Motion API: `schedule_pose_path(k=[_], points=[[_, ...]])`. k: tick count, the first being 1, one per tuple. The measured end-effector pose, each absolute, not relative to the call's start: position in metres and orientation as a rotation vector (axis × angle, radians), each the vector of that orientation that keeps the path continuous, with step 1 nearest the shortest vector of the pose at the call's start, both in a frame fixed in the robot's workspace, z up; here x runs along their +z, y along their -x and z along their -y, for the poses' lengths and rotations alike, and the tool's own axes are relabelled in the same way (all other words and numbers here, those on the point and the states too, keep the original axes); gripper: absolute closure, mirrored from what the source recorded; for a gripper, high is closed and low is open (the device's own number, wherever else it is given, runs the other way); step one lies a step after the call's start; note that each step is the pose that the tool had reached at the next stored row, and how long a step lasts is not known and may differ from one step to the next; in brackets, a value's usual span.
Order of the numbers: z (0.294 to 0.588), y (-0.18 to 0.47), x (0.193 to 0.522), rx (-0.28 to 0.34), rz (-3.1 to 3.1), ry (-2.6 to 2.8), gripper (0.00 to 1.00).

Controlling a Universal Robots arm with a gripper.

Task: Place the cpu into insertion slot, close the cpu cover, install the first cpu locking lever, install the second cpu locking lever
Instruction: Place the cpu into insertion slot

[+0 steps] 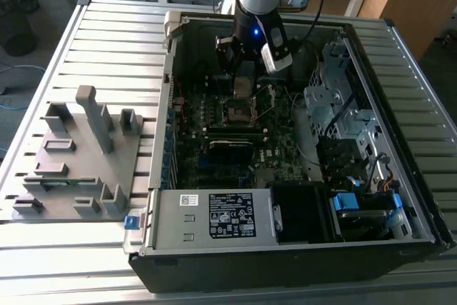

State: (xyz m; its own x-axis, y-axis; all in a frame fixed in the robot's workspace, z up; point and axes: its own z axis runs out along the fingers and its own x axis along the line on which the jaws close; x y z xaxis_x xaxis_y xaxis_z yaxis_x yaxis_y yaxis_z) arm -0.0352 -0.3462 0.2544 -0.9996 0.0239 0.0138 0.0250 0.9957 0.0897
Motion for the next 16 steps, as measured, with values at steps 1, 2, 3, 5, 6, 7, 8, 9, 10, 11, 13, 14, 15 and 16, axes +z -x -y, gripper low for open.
schedule_pose_path(k=[1,2,3,5,6,7,8,9,10,11,13,14,15,16], points=[[0.346,0.035,0.254,-0.140,3.125,0.038,0.46],[0.345,0.035,0.253,-0.142,3.125,0.038,0.46],[0.345,0.035,0.252,-0.145,3.125,0.038,0.46],[0.345,0.036,0.249,-0.145,3.126,0.038,0.46],[0.345,0.036,0.247,-0.145,3.126,0.038,0.46],[0.345,0.036,0.246,-0.145,3.126,0.038,0.46],[0.345,0.036,0.245,-0.145,3.126,0.038,0.46],[0.345,0.036,0.245,-0.145,3.126,0.038,0.46],[0.345,0.036,0.245,-0.144,3.126,0.038,0.46],[0.345,0.036,0.244,-0.145,3.126,0.038,0.46],[0.345,0.036,0.243,-0.145,3.126,0.038,0.46],[0.345,0.036,0.242,-0.145,3.126,0.038,0.46],[0.345,0.036,0.242,-0.145,3.126,0.038,0.46],[0.345,0.036,0.242,-0.145,3.126,0.038,0.46]])
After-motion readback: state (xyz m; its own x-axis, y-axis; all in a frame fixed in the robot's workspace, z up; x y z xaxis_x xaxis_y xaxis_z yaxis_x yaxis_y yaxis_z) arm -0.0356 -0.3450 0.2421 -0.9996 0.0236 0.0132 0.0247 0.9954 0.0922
